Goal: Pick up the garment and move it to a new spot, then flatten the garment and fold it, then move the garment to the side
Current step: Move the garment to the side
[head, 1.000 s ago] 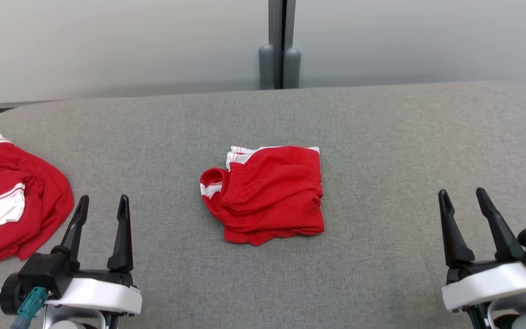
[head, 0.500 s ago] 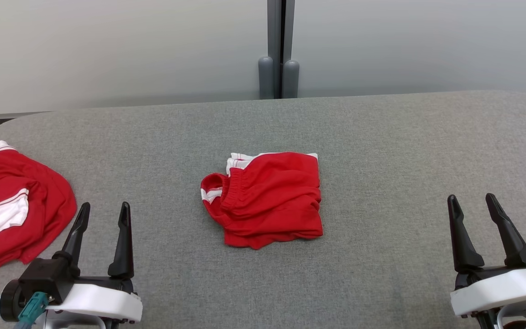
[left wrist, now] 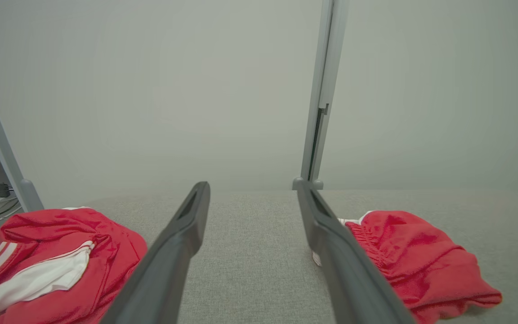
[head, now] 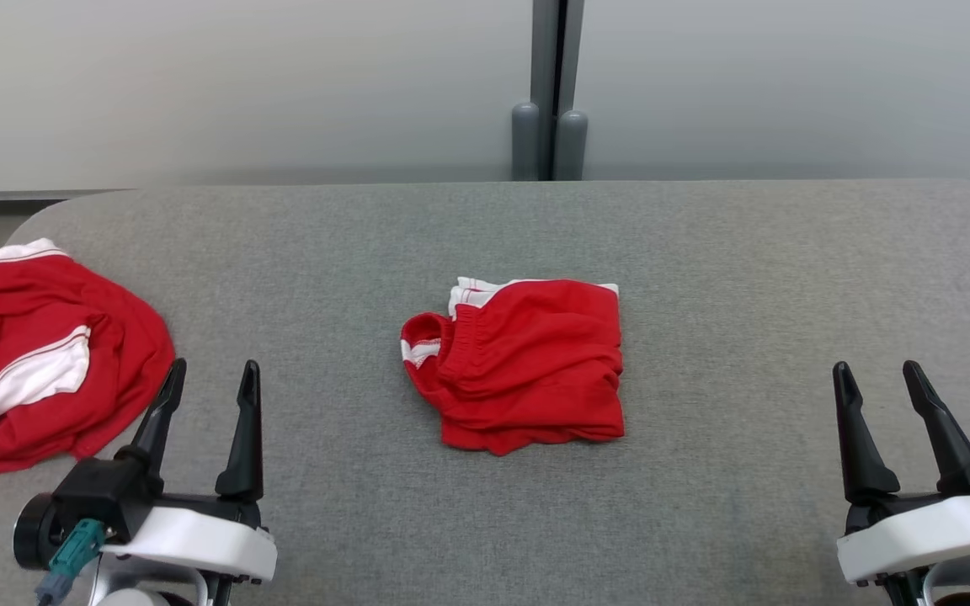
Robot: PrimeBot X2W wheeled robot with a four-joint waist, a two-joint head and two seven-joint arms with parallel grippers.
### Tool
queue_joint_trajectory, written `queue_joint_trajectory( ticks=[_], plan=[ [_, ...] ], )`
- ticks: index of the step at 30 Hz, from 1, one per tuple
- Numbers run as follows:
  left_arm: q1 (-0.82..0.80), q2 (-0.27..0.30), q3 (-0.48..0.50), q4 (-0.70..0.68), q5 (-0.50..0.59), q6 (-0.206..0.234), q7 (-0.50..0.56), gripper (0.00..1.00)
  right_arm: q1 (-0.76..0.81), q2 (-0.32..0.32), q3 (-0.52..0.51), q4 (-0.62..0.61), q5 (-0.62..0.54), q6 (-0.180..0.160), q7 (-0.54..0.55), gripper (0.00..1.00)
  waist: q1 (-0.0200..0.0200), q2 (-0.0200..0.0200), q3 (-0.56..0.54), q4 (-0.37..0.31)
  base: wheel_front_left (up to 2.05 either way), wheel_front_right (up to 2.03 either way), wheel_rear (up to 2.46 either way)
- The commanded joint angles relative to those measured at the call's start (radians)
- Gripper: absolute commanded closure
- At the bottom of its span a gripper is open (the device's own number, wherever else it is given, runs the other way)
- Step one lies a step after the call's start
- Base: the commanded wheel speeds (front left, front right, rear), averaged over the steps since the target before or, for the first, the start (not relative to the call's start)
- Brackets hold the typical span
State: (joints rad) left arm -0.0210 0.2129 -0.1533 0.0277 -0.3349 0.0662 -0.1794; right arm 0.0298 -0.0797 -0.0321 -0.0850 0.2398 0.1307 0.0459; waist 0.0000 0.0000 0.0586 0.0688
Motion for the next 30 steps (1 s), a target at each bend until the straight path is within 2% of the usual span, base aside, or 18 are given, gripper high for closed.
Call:
queue_joint_trajectory(
  ticks=[1, 9, 14, 18, 24, 26, 27, 30],
  plan=[
    [-0.021, 0.005, -0.001, -0.005, 0.005, -0.004, -0.002, 0.0, 0.002, -0.001, -0.006, -0.002, -0.001, 0.0, 0.004, 0.0, 0.0, 0.0, 0.012, 0.017, 0.0, 0.0, 0.0],
    [-0.156, -0.041, -0.041, 0.019, 0.011, -0.034, -0.052, 0.0, -0.056, -0.005, -0.025, 0.042, -0.013, 0.0, 0.047, 0.0, 0.0, 0.0, 0.122, 0.195, 0.0, 0.0, 0.0],
    [-0.213, -0.079, -0.057, 0.046, 0.009, -0.057, -0.077, 0.0, -0.101, -0.005, -0.017, 0.125, -0.017, 0.0, 0.08, 0.0, 0.0, 0.0, 0.157, 0.284, 0.0, 0.0, 0.0],
    [-0.24, -0.095, -0.064, 0.068, 0.018, -0.07, -0.084, 0.0, -0.151, 0.001, 0.008, 0.224, -0.003, 0.0, 0.079, 0.0, 0.0, 0.0, 0.18, 0.321, 0.0, 0.0, 0.0],
    [-0.251, -0.117, -0.048, 0.065, 0.024, -0.085, -0.086, 0.0, -0.215, 0.018, 0.011, 0.413, 0.007, 0.0, 0.094, 0.0, 0.0, 0.0, 0.195, 0.335, 0.0, 0.0, 0.0],
    [-0.253, -0.12, -0.044, 0.064, 0.031, -0.094, -0.086, 0.0, -0.214, 0.023, 0.027, 0.456, 0.013, 0.0, 0.106, 0.53, 0.0, 0.0, 0.199, 0.335, 0.0, 0.0, 0.0],
    [-0.254, -0.123, -0.042, 0.064, 0.036, -0.096, -0.086, 0.0, -0.215, 0.025, 0.034, 0.466, 0.017, 0.0, 0.1, 0.98, 0.0, 0.0, 0.2, 0.333, 0.0, 0.0, 0.0],
    [-0.25, -0.124, -0.031, 0.064, 0.048, -0.103, -0.085, 0.0, -0.213, 0.026, 0.055, 0.468, 0.014, 0.0, 0.088, 1.0, 0.0, 0.0, 0.202, 0.315, 0.0, 0.0, 0.0]
  ],
)
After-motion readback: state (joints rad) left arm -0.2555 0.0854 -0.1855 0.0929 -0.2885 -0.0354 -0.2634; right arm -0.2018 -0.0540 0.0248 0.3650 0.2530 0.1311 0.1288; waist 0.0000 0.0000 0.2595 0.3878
